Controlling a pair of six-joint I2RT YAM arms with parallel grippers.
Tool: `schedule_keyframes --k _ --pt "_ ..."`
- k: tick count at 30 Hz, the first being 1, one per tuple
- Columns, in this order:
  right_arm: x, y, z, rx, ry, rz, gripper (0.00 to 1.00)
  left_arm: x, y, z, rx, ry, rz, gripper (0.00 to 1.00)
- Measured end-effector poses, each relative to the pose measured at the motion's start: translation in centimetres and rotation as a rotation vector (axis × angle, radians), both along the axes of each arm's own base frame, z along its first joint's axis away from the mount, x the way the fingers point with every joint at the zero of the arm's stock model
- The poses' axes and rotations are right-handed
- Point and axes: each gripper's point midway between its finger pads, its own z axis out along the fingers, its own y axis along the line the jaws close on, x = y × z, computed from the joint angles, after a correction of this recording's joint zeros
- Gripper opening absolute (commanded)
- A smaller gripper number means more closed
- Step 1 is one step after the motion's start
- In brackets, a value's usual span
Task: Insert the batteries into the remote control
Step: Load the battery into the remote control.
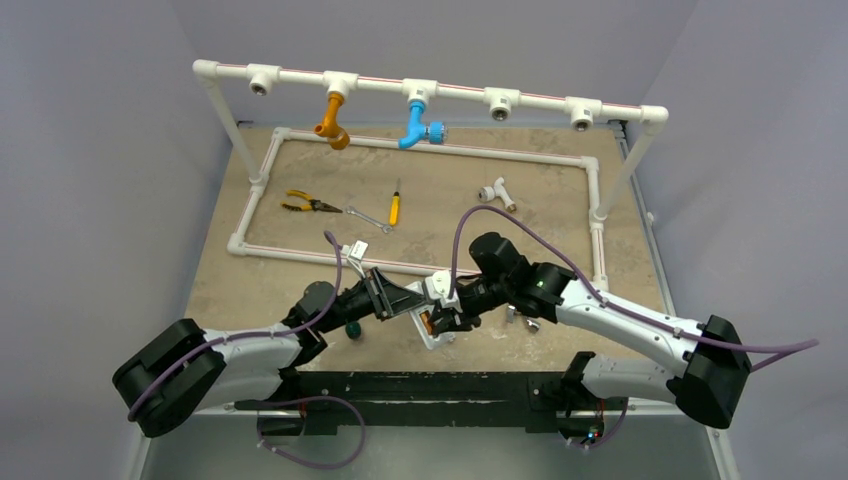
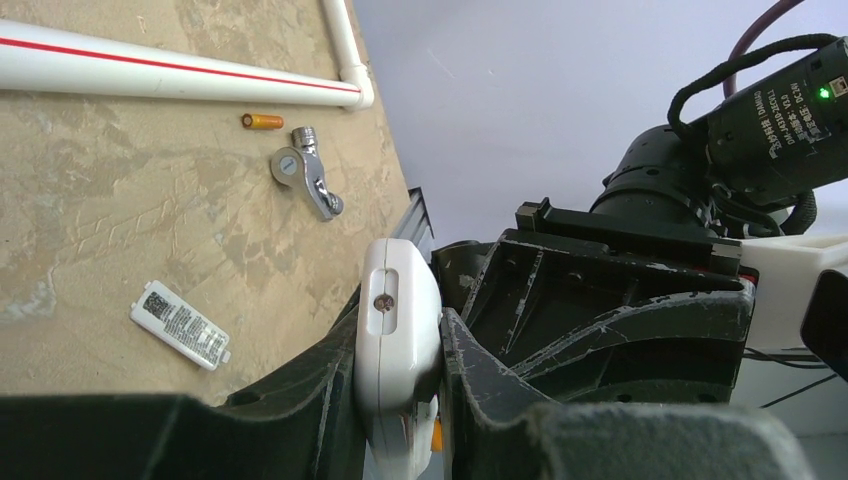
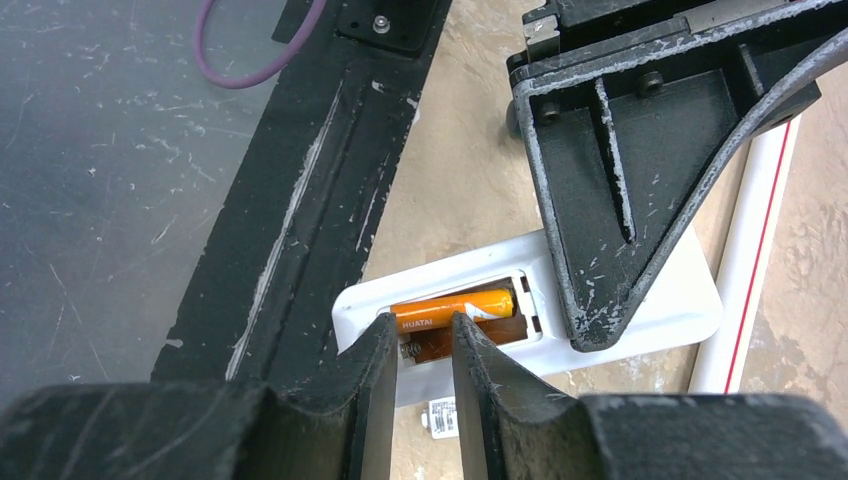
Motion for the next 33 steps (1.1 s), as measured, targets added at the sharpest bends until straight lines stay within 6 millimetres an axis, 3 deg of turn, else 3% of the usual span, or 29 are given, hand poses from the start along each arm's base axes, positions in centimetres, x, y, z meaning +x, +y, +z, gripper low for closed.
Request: schedule_keyframes --k 11,17,26,33 --pt "0.7 -0.1 -0.6 -0.038 0.013 -0.071 0.19 0.7 0.0 -0.5 0.007 0.009 0.031 0.0" --pt "2.5 0.9 -0.3 -0.014 -0.046 -0.126 0.17 0.8 0.0 -0.8 0.005 0.036 0.032 0.0" --pt "2.7 0.9 -0.6 -0.029 -0.046 -0.146 0.16 1.0 -0.2 -1.2 0.008 0.044 0.034 0.0" --pt "2.6 0.7 0.7 0.007 -0.06 -0.158 0.2 0.9 -0.2 0.0 -0.031 0.021 0.03 0.0"
